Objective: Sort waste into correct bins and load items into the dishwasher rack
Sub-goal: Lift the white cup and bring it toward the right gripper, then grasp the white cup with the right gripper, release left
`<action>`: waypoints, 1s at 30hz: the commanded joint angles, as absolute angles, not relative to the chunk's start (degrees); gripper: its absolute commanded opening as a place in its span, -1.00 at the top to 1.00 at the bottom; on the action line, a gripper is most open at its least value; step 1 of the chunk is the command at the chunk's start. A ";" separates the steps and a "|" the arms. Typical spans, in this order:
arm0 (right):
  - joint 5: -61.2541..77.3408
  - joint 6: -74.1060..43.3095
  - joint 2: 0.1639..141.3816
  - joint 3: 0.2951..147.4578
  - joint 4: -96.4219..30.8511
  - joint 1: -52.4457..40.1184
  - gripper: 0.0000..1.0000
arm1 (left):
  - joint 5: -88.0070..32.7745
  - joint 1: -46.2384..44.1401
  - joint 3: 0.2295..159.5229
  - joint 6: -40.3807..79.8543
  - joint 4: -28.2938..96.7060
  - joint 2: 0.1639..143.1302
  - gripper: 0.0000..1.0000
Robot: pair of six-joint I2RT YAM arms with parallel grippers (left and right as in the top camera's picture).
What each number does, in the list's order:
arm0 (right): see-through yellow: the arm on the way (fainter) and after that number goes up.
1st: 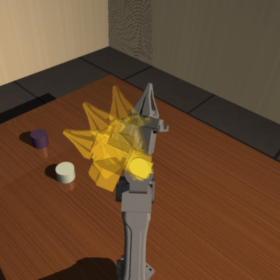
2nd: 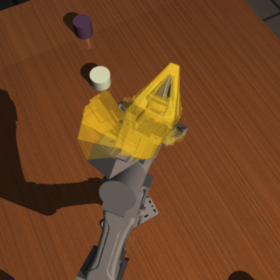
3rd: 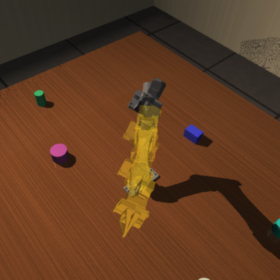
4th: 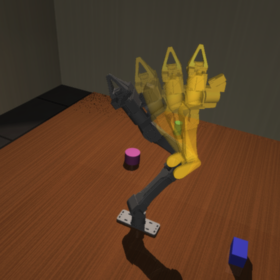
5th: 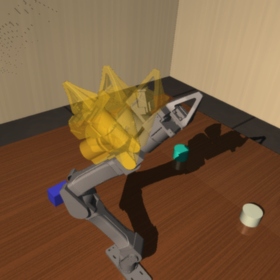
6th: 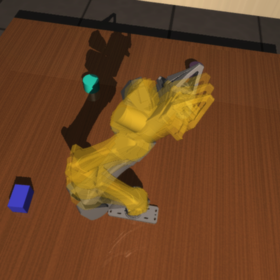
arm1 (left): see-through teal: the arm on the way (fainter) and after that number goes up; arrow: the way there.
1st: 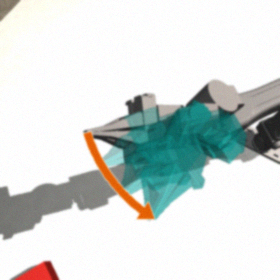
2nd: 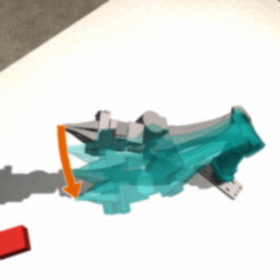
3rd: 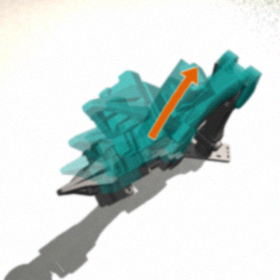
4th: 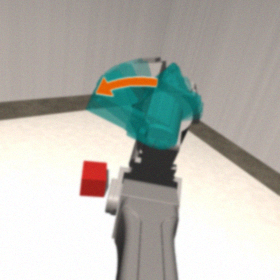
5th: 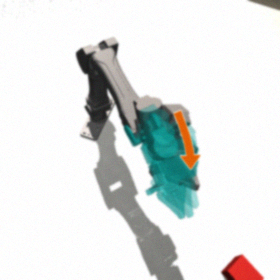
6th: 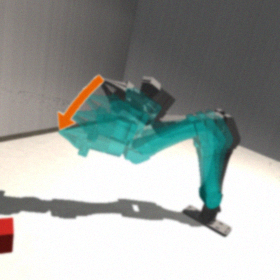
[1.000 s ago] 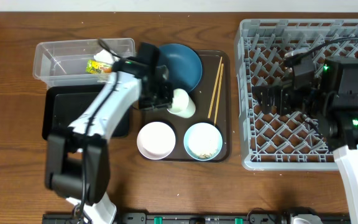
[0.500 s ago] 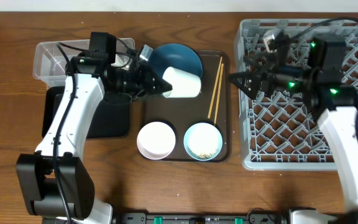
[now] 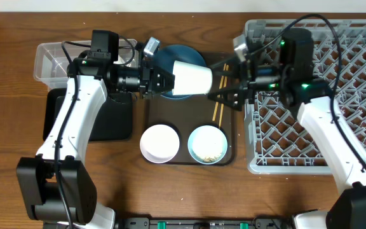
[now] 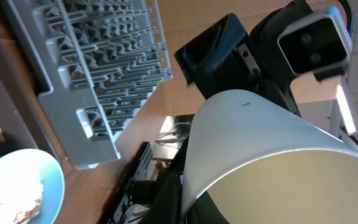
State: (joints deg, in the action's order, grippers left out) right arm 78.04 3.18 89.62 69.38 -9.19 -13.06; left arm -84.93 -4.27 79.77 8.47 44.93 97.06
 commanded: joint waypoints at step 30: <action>77.41 -6.83 91.88 70.28 3.27 -19.90 -0.20 | -89.52 -4.69 81.08 7.09 44.84 96.38 0.88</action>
State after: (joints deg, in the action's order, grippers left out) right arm 74.67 -6.13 90.13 69.49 3.60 -17.45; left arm -88.25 -4.16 79.77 7.42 44.97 97.06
